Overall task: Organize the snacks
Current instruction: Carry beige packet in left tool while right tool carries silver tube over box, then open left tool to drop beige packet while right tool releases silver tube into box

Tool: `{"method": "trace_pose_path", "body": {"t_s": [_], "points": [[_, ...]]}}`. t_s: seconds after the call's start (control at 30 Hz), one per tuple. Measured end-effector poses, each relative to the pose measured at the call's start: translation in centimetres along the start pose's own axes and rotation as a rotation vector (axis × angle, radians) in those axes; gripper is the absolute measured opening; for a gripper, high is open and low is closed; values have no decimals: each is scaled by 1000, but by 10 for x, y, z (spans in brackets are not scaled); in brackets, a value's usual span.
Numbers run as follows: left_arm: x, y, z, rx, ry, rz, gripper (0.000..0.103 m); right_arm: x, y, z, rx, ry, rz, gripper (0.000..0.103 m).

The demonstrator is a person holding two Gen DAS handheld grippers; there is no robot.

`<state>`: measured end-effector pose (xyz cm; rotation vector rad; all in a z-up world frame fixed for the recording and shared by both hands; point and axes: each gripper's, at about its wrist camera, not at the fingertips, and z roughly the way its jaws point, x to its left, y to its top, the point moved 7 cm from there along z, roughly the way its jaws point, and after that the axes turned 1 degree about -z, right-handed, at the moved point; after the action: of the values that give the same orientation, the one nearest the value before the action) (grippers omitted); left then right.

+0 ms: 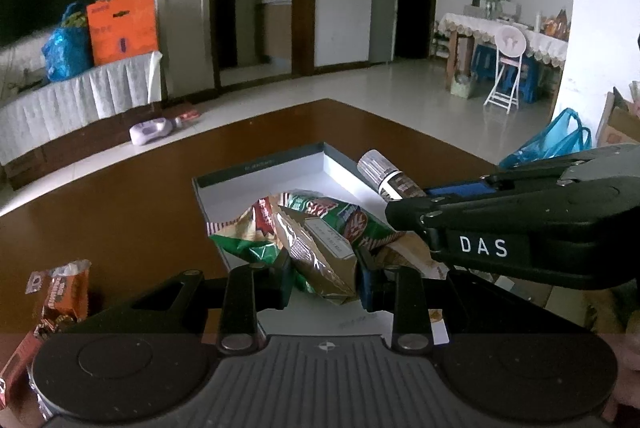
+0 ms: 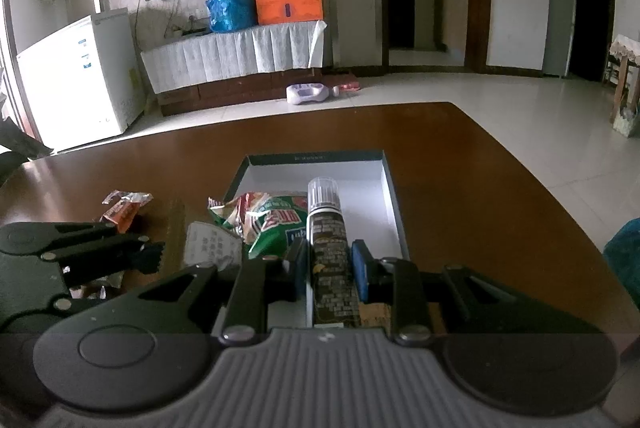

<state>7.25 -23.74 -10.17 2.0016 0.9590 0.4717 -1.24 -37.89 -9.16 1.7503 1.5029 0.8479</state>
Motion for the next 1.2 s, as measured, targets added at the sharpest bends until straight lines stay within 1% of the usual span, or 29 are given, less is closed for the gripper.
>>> {"method": "trace_pose_path", "body": {"t_s": [0.2, 0.87, 1.07, 1.2], "points": [[-3, -1, 5, 18, -3, -1, 33, 10, 0, 10, 27, -3, -13, 24], [0, -5, 16, 50, 4, -1, 34, 11, -1, 31, 67, -17, -14, 24], [0, -7, 21, 61, 8, -1, 36, 12, -3, 39, 83, -26, -12, 24], [0, -9, 24, 69, 13, 3, 41, 13, -3, 44, 99, -26, -9, 24]]}}
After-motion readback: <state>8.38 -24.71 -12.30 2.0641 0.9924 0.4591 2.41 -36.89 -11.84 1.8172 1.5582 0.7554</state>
